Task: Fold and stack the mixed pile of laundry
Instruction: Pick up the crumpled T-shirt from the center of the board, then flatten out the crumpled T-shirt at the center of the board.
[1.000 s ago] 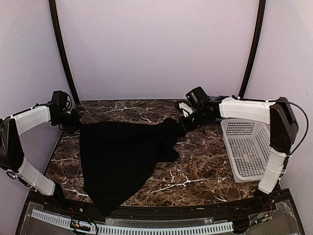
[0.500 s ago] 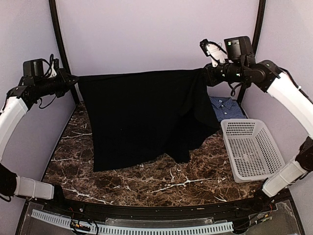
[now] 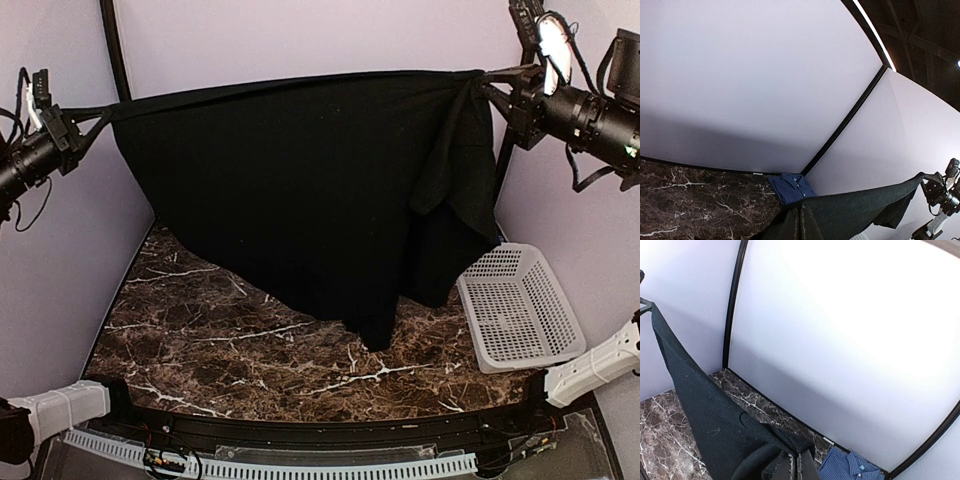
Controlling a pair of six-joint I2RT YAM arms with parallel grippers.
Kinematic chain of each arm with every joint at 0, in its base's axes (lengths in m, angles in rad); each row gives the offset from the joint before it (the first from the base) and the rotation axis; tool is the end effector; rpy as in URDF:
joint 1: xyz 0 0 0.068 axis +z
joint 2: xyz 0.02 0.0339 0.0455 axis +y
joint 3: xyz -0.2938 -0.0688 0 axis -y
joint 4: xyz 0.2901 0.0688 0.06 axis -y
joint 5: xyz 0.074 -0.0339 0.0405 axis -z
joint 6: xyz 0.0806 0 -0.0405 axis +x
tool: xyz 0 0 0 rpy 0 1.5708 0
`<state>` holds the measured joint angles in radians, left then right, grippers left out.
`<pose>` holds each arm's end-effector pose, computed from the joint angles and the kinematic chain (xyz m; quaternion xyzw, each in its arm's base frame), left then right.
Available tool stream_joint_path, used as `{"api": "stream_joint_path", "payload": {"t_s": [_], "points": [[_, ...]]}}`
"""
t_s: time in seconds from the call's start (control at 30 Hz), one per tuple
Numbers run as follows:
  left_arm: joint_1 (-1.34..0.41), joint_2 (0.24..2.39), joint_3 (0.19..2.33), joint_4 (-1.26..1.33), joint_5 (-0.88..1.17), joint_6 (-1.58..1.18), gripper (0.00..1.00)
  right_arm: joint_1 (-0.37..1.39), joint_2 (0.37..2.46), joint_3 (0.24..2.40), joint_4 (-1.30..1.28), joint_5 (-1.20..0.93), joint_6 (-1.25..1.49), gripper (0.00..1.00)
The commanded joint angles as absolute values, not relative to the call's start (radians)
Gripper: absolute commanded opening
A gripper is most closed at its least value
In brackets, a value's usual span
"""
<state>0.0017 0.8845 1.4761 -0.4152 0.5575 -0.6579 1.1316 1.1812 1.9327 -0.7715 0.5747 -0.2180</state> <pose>0.1814 -0.0423 0.5774 -0.0003 0.6523 -0.4048 0.6408 0.1336 0.1814 0.6244 -0.2730 0.6587 0.1145 0.6917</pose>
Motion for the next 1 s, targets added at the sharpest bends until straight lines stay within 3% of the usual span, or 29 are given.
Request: {"api": "stream_joint_path", "payload": {"t_s": [0.0, 0.13, 0.37, 0.5, 0.63, 0.67, 0.7, 0.73, 0.77, 0.8, 0.83, 0.93, 0.97], "points": [[0.007, 0.875, 1.564, -0.46, 0.461, -0.673, 0.0, 1.209, 1.243, 2.045, -0.711, 0.788, -0.356, 0.0], [0.007, 0.911, 1.594, -0.482, 0.336, -0.699, 0.0, 1.178, 1.276, 1.998, -0.422, 0.875, -0.599, 0.0], [0.007, 1.087, 1.476, -0.379, 0.191, -0.729, 0.0, 0.736, 1.41, 1.932, -0.44, 0.446, -0.38, 0.0], [0.009, 1.24, 1.396, -0.239, 0.124, -0.708, 0.0, 0.596, 1.641, 1.909, -0.373, 0.259, -0.305, 0.0], [0.031, 1.489, 1.41, -0.11, 0.111, -0.712, 0.0, 0.491, 1.989, 2.143, -0.349, 0.167, -0.278, 0.02], [0.046, 1.591, 1.421, -0.083, 0.121, -0.713, 0.02, 0.479, 2.114, 2.299, -0.411, 0.171, -0.267, 0.16], [0.051, 1.645, 1.453, -0.034, 0.119, -0.713, 0.07, 0.468, 2.238, 2.483, -0.483, 0.192, -0.252, 0.39], [0.066, 1.75, 1.479, -0.025, 0.138, -0.707, 0.25, 0.461, 2.357, 2.682, -0.579, 0.203, -0.235, 0.62], [0.073, 1.807, 1.565, -0.057, 0.157, -0.695, 0.34, 0.458, 2.459, 2.875, -0.662, 0.211, -0.221, 0.75], [0.087, 1.908, 1.621, -0.097, 0.191, -0.69, 0.48, 0.456, 2.5, 2.953, -0.698, 0.218, -0.202, 0.84], [0.091, 1.946, 1.709, -0.171, 0.202, -0.69, 0.53, 0.456, 2.464, 2.877, -0.669, 0.21, -0.191, 0.88], [0.097, 1.972, 1.72, -0.193, 0.186, -0.691, 0.76, 0.448, 2.238, 2.417, -0.446, 0.182, -0.174, 0.95], [0.097, 1.961, 1.704, -0.181, 0.178, -0.691, 0.79, 0.442, 2.2, 2.349, -0.437, 0.17, -0.154, 0.95]]}}
